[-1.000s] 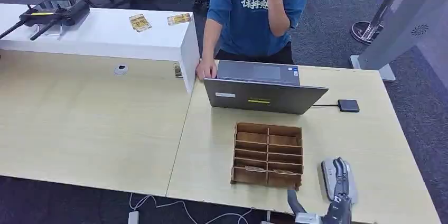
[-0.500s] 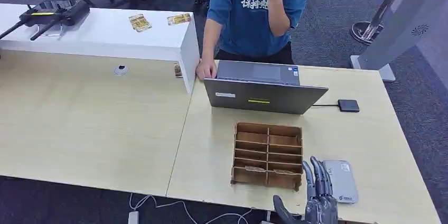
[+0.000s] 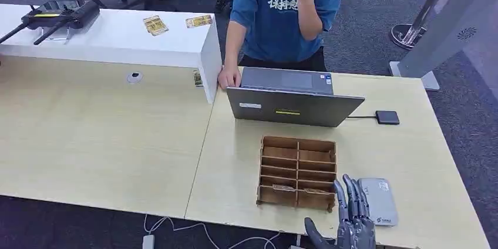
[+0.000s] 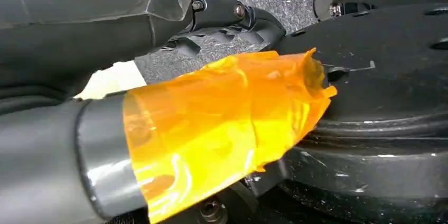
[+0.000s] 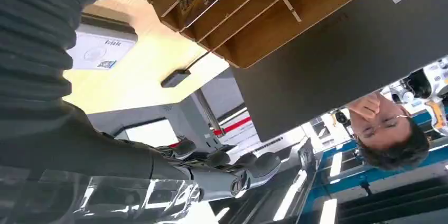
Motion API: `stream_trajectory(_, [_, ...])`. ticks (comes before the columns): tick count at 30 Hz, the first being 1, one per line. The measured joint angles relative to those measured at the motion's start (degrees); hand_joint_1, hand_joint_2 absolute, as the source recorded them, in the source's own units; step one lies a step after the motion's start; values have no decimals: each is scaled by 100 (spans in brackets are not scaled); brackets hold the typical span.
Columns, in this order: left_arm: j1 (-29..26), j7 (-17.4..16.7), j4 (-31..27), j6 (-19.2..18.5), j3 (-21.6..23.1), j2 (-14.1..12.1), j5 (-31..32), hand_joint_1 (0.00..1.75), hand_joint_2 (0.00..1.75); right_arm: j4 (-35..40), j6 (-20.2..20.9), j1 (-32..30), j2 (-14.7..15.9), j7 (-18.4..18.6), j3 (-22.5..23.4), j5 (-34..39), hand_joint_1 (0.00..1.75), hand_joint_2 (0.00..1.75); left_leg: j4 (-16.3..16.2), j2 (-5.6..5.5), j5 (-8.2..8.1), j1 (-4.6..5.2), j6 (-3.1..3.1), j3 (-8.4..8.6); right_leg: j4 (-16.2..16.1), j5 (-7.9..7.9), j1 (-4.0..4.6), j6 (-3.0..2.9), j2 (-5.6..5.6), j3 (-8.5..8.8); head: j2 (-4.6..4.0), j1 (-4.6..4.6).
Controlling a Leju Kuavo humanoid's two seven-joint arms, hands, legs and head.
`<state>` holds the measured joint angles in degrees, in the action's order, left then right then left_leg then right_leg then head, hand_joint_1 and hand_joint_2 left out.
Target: Pass the card to the sensor for recognition and then transmit it.
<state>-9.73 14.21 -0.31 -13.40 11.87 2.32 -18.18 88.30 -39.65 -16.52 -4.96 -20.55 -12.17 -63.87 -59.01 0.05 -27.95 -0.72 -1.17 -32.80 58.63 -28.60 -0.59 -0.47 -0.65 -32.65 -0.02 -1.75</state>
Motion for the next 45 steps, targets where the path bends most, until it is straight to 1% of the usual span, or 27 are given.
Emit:
stream_trajectory(5, [-1,0,0,-13,15,-22,0,0,0,0,0,6,-48,-22,83,-151,0,175,0,0,0,0,0,0,0,0,0,0,0,1,0,0])
stream_trajectory(11, [0,0,0,-50,101,-63,15,0,0,11,-2,23,-63,125,230,-798,0,175,0,0,0,0,0,0,0,0,0,0,0,1,0,0])
stream_trajectory(14, [0,0,0,-81,122,-92,22,0,0,20,-4,74,-59,372,256,-1073,0,175,0,0,0,0,0,0,0,0,0,0,0,1,0,-2])
stream_trajectory(16, [-1,0,0,-98,149,-109,39,0,0,20,-4,129,-26,611,256,-1236,0,175,0,0,0,0,0,0,0,0,0,0,0,1,0,0])
stream_trajectory(18, [-1,0,0,-103,166,-127,52,0,0,17,-4,204,65,906,236,-1386,0,175,0,0,0,0,0,0,0,0,0,0,0,2,0,0])
stream_trajectory(20, [0,-2,0,-107,197,-142,63,0,0,15,-4,281,173,1115,175,-1471,0,175,0,0,0,0,0,0,0,0,0,0,0,2,0,0])
stream_trajectory(24, [0,-26,0,-111,245,-168,83,0,0,-48,-4,442,374,1318,-2,-1455,0,175,0,0,0,0,0,0,0,1,0,0,0,1,0,0])
stream_trajectory(28, [-1,-26,0,-111,245,-181,87,0,0,-114,-4,527,492,1384,-118,-1414,0,175,0,0,0,0,0,0,0,1,0,0,0,2,0,-2])
stream_trajectory(31, [1,-26,0,-111,247,-184,90,0,0,-173,-4,609,632,1605,-284,-1425,0,175,0,0,0,0,0,0,0,0,0,0,0,1,0,0])
stream_trajectory(33, [-1,-26,0,-111,247,-186,90,0,0,-214,-4,670,717,1687,-392,-1385,0,175,0,0,0,0,0,0,0,0,0,0,0,1,0,0])
stream_trajectory(38, [-1,-26,0,-111,247,-188,87,0,0,-291,-4,773,861,1742,-612,-1292,0,175,0,0,0,0,0,0,0,1,0,0,0,2,0,0])
stream_trajectory(45, [-1,-26,0,-111,247,-188,87,0,0,-339,-4,816,929,1744,-710,-1276,0,175,0,0,0,0,0,0,0,1,0,0,0,1,0,0])
